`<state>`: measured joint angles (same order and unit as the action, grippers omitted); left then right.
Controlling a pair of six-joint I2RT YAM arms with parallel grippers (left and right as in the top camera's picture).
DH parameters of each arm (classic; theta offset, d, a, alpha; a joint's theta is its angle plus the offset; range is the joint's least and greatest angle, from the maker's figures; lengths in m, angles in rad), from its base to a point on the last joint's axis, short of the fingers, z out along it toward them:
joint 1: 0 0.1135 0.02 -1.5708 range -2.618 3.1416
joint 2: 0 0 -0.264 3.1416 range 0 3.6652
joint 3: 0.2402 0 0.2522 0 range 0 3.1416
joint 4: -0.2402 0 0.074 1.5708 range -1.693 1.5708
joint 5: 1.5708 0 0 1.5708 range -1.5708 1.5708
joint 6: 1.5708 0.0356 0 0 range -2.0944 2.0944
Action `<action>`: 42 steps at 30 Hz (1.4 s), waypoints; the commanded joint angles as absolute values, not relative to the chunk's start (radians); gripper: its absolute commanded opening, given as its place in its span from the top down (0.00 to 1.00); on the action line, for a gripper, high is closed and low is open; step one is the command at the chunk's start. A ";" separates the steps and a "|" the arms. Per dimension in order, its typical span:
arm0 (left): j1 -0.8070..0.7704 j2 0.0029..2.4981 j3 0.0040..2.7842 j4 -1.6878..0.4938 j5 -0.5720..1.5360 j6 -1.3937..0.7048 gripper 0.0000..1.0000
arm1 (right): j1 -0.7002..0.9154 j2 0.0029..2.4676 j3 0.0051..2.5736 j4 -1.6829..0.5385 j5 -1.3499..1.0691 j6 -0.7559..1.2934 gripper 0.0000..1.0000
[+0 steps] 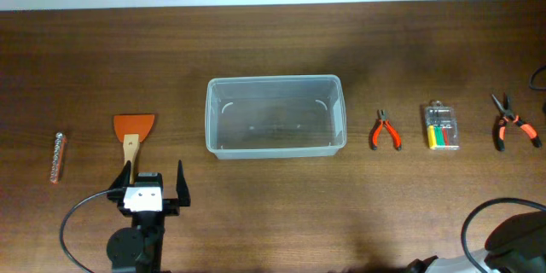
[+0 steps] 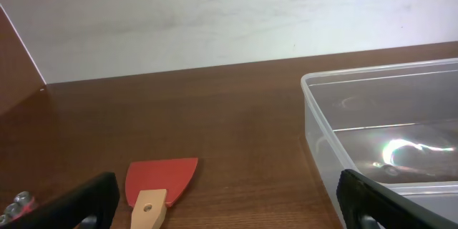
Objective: Pack container
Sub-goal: 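Move the right gripper right toward the orange-black needle-nose pliers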
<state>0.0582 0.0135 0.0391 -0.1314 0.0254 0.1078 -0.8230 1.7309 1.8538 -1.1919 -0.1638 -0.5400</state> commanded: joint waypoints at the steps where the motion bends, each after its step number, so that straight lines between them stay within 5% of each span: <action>1: 0.053 0.006 0.033 -0.131 0.022 0.098 0.01 | -0.824 1.765 1.883 -1.167 -0.201 -0.606 0.01; 14: 0.053 0.006 0.033 -0.131 0.022 0.098 0.01 | -0.776 1.982 1.883 -1.105 -0.180 -0.315 0.01; 42: 0.053 0.006 0.033 -0.131 0.022 0.098 0.01 | -0.707 2.103 1.882 -1.016 -0.101 -0.144 0.01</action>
